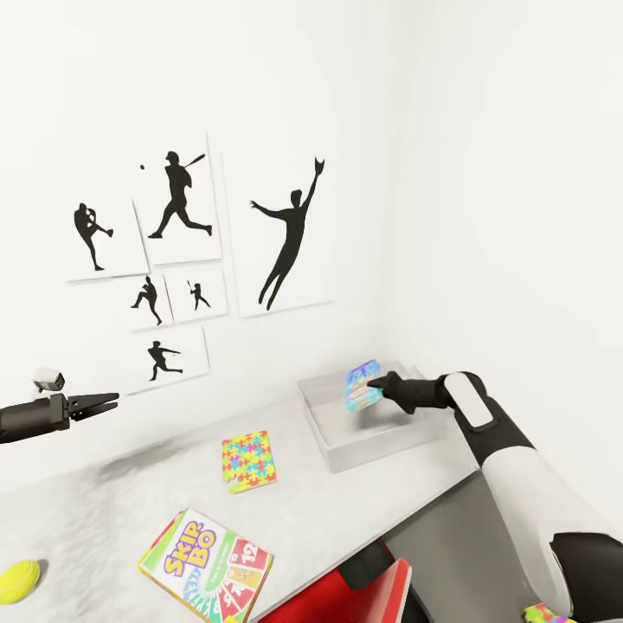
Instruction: Put all the toys in the child's room - the three board games (two on the bed and one on the table), the two jigsaw puzzles on the table, and the tennis ball on the table - inside the toy box on the table in the child's room.
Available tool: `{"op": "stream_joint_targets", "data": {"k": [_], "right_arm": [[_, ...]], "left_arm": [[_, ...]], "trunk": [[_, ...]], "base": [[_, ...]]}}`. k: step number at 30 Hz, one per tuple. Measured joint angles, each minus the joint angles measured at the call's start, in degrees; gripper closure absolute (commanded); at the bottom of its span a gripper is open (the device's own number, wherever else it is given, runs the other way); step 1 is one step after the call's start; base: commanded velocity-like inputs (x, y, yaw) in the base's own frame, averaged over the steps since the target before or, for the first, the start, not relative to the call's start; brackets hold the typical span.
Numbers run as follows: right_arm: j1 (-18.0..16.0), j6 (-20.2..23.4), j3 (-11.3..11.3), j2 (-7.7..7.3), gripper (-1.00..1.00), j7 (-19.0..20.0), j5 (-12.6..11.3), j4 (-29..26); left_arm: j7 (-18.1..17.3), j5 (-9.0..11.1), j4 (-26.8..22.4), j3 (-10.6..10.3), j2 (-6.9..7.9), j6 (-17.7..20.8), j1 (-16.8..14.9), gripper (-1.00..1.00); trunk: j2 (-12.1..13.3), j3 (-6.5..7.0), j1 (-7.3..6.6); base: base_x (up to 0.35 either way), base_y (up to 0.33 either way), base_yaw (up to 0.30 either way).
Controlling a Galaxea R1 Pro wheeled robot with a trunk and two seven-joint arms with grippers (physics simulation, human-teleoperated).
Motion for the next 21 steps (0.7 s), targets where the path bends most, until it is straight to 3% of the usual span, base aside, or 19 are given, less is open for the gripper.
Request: {"op": "stream_joint_targets", "data": {"k": [8,21], "right_arm": [[-0.04,0.00,-0.04,-4.02,1.00,0.14,-0.26,0.14],[-0.27,-0.15,-0.05,-6.49,1.00,0.10,-0.45,0.23]], "left_arm": [[0.00,-0.04,0.00,0.00,-0.08,-0.02,0.00,-1.00],[0.00,-0.05,0.01,-0.18,-0.09,-0.10,0.00,-1.00]], "trunk": [[0.00,0.00,0.00],[0.00,-0.18,0.00]], "base": [[0.000,0.000,0.000],[0.000,0.000,0.000]]}}
